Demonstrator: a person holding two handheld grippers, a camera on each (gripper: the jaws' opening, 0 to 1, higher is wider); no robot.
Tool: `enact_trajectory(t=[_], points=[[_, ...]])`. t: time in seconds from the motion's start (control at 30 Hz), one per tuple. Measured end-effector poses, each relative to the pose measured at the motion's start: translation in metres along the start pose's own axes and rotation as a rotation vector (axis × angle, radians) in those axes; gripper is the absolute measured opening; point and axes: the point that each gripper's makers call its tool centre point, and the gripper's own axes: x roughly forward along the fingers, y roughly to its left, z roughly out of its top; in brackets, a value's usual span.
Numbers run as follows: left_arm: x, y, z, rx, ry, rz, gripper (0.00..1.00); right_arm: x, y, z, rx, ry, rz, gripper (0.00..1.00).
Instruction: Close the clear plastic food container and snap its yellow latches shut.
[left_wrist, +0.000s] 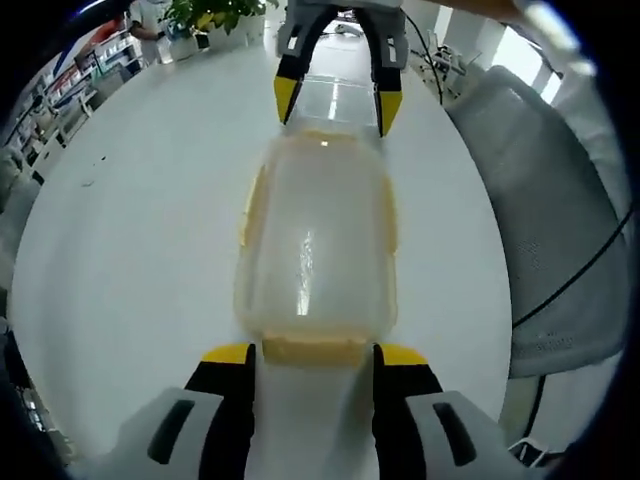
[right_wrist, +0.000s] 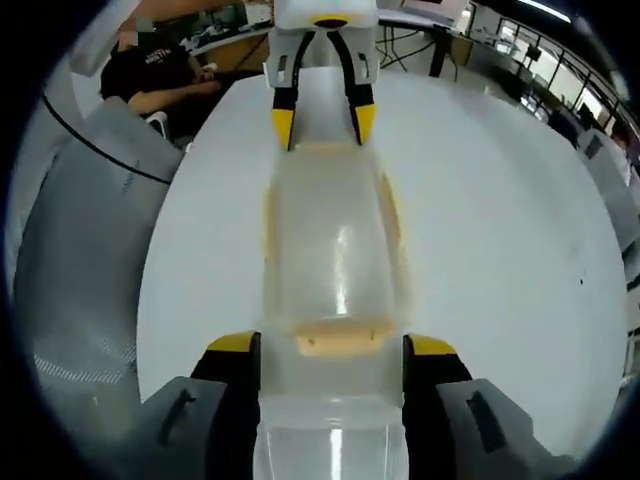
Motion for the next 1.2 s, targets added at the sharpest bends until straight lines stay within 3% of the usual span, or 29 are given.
enact_trajectory(t=[0.23, 0.57, 0.63, 0.83, 1.2], points=[[0.004, 0.002, -0.001, 0.047, 0.017, 0.001, 0.39, 0.011, 0.001, -0.003, -0.088, 0.056, 0.003, 0.46], [0.005, -0.001, -0.004, 0.057, 0.036, 0.004, 0.36, 0.011, -0.002, -0.003, -0.093, 0.073, -0.01, 0.42], [0.005, -0.001, -0.003, 0.076, 0.034, 0.012, 0.34, 0.013, -0.009, -0.004, -0.151, 0.088, -0.059, 0.37], [0.003, -0.002, -0.003, 0.053, 0.031, 0.011, 0.34, 0.013, -0.008, -0.004, -0.122, 0.088, -0.057, 0.36], [0.003, -0.004, -0.003, 0.044, 0.086, 0.012, 0.33, 0.012, -0.009, -0.004, -0.114, 0.097, -0.07, 0.35]])
